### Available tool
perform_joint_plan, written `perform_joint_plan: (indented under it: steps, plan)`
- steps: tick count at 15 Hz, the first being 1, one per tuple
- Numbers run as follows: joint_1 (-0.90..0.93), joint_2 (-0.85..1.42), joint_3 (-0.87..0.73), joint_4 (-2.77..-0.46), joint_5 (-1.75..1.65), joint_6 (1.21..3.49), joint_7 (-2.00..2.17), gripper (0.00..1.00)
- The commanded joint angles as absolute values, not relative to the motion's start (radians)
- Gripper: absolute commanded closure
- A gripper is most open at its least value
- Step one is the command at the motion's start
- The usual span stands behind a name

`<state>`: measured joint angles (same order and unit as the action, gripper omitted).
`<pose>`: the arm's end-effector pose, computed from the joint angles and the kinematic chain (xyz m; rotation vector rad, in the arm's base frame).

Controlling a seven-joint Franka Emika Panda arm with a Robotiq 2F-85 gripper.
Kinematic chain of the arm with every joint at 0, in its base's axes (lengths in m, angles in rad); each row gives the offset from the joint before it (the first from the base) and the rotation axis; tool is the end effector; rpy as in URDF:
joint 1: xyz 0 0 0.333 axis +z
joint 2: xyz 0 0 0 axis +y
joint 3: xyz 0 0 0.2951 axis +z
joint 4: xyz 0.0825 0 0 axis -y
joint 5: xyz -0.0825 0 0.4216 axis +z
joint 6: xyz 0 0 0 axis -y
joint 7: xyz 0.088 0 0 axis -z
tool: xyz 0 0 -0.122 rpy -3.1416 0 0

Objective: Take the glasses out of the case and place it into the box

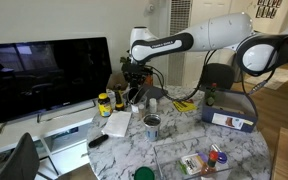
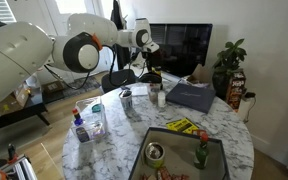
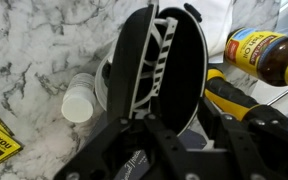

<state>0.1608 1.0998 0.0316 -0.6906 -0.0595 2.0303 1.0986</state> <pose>0.8319 0.1443 0.2847 -2.7013 1.3164 -0.3170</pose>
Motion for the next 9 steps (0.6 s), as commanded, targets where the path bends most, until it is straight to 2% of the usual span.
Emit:
perform_joint_plan:
  steps: [1, 3, 6, 7, 9]
  plan:
    - [0.155, 1.139, 0.043, -0.623, -0.046, 1.970, 1.089, 0.51]
    - [0.152, 1.137, 0.041, -0.622, -0.047, 1.947, 1.094, 0.46]
    - [0.141, 1.135, 0.042, -0.621, -0.042, 1.918, 1.101, 0.49]
    - [0.140, 1.136, 0.041, -0.621, -0.043, 1.908, 1.103, 0.57]
    - [0.144, 1.143, 0.042, -0.619, -0.044, 1.886, 1.100, 0.62]
